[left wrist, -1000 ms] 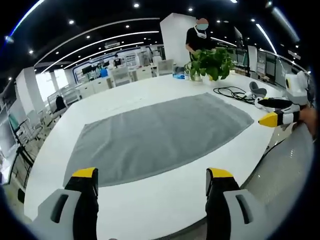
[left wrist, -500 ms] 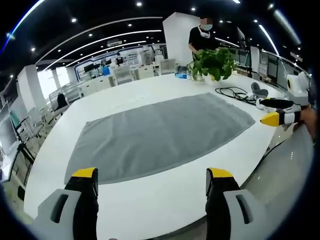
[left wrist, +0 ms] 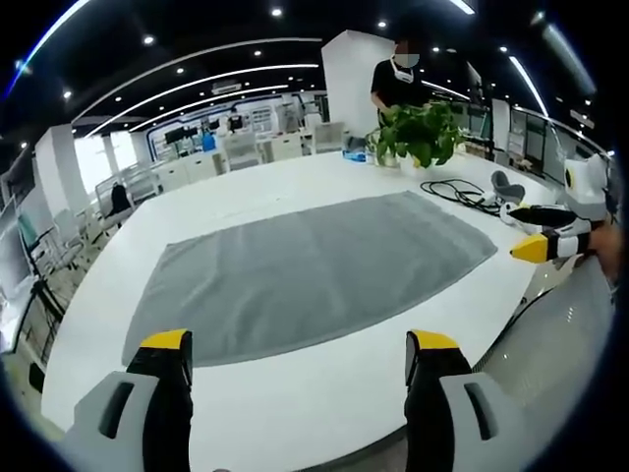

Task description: Fold the towel on the table until its edges align and the towel forms a compact rectangular stack.

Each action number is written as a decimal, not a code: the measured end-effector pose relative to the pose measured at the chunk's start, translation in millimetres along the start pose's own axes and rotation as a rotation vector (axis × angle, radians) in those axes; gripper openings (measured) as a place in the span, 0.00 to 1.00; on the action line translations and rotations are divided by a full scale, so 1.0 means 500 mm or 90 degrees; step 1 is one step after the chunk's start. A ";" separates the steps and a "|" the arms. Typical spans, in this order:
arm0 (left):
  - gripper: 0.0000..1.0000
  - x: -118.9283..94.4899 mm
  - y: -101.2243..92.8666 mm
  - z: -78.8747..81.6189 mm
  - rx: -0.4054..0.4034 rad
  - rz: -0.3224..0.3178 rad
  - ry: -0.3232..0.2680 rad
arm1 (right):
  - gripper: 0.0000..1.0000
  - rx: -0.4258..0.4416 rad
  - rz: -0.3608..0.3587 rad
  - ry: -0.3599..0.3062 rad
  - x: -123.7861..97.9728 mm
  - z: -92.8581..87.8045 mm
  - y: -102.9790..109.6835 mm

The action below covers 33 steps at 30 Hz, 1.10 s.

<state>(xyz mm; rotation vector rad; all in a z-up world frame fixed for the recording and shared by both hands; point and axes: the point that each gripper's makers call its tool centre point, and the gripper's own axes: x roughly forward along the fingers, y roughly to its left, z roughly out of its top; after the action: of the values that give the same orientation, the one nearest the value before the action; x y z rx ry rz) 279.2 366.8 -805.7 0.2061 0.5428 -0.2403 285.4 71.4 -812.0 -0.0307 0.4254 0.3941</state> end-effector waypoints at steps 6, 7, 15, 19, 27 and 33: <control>0.91 -0.001 -0.009 -0.001 0.002 -0.007 -0.002 | 0.99 0.001 0.000 -0.004 -0.003 0.001 0.004; 0.91 -0.001 -0.010 -0.001 0.002 -0.008 -0.001 | 0.99 0.001 0.000 -0.005 -0.004 0.002 0.005; 0.91 0.000 -0.014 0.004 0.003 -0.014 -0.007 | 0.99 0.002 -0.005 -0.005 -0.008 0.003 0.006; 0.91 0.000 -0.016 0.003 0.004 -0.016 -0.008 | 0.99 0.001 -0.006 -0.003 -0.009 0.000 0.009; 0.91 0.003 -0.016 0.000 0.003 -0.022 -0.009 | 0.99 -0.004 -0.006 -0.002 -0.010 0.001 0.015; 0.91 0.006 -0.014 0.000 0.003 -0.026 -0.011 | 0.99 -0.007 -0.008 0.001 -0.010 -0.001 0.019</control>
<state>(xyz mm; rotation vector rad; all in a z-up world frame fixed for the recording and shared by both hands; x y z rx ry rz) 279.8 359.7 -808.0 0.1976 0.5297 -0.2830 277.4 78.1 -810.0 -0.0453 0.4246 0.3837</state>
